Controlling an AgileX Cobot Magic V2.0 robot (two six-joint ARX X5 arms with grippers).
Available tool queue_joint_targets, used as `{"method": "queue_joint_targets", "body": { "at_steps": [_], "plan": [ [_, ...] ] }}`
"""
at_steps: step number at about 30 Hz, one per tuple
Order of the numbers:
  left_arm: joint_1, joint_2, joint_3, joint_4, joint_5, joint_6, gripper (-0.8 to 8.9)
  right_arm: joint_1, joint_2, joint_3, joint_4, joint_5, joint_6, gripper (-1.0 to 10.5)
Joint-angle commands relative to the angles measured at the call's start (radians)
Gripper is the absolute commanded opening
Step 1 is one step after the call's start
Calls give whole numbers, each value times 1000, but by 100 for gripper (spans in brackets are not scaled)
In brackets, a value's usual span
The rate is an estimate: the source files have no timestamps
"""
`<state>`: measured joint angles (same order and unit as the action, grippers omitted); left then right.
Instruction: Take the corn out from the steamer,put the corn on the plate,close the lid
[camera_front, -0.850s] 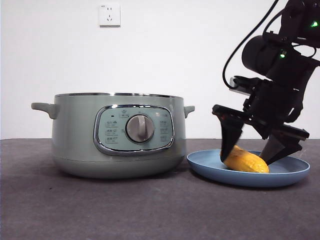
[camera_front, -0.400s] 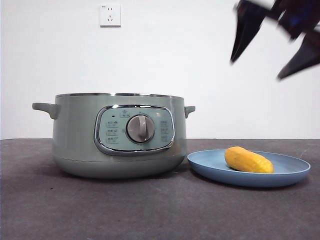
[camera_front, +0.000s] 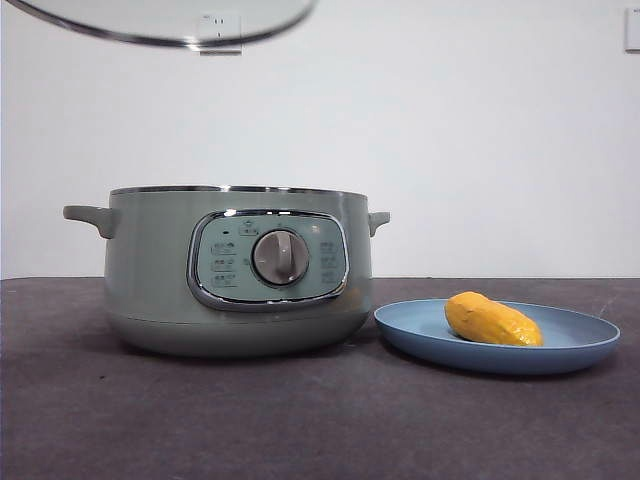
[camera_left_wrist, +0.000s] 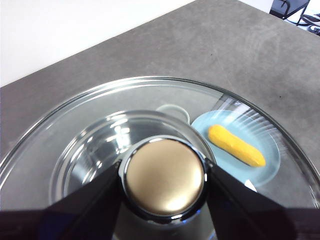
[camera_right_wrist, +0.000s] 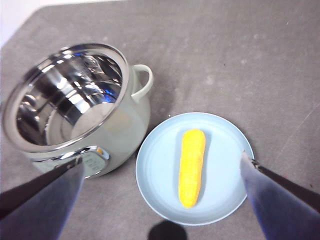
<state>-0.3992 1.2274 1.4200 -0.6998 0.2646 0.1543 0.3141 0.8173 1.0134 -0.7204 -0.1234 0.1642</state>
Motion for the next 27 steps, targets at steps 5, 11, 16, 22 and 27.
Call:
{"method": "queue_joint_targets", "body": {
  "at_steps": [5, 11, 16, 22, 27],
  "plan": [
    [-1, 146, 12, 140, 27, 20, -8, 1, -93, -3, -50, 2, -8, 555],
    [0, 249, 12, 215, 28, 27, -8, 1, -109, -3, -68, 1, -8, 555],
    [0, 313, 12, 280, 28, 27, -8, 1, -109, -3, -74, 1, -8, 555],
    [2, 378, 12, 296, 28, 40, -8, 1, -109, -3, -74, 2, -9, 555],
    [2, 410, 12, 312, 27, 41, -8, 1, -109, -3, -74, 2, -24, 555]
  ]
}}
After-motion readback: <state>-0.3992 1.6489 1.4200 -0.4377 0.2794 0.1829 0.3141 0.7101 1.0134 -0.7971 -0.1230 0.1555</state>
